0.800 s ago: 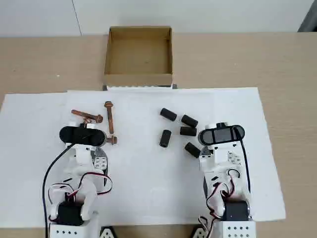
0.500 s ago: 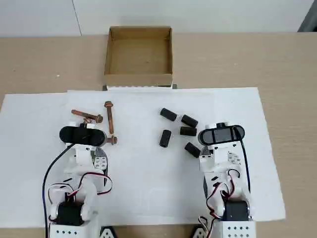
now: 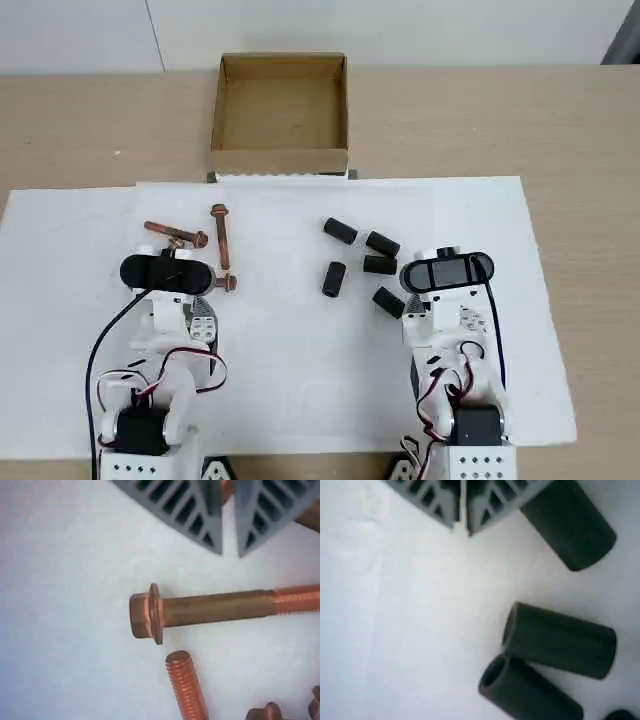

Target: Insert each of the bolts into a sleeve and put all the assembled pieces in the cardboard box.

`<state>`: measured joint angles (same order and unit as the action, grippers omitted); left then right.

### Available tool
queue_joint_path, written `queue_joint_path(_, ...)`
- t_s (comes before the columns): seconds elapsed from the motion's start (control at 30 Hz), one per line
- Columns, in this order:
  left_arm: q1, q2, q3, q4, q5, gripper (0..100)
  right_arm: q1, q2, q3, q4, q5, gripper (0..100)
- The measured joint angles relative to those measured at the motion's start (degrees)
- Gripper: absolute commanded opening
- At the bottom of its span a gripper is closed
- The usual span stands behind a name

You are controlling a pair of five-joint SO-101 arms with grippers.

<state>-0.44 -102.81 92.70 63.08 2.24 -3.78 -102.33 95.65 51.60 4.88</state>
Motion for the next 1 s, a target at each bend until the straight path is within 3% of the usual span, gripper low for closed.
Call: queue_joint_path(1.0,0.79,0.0,0.0,0.0,-0.09,1,0.0,0.0,0.0,0.0,0.0,0.3)
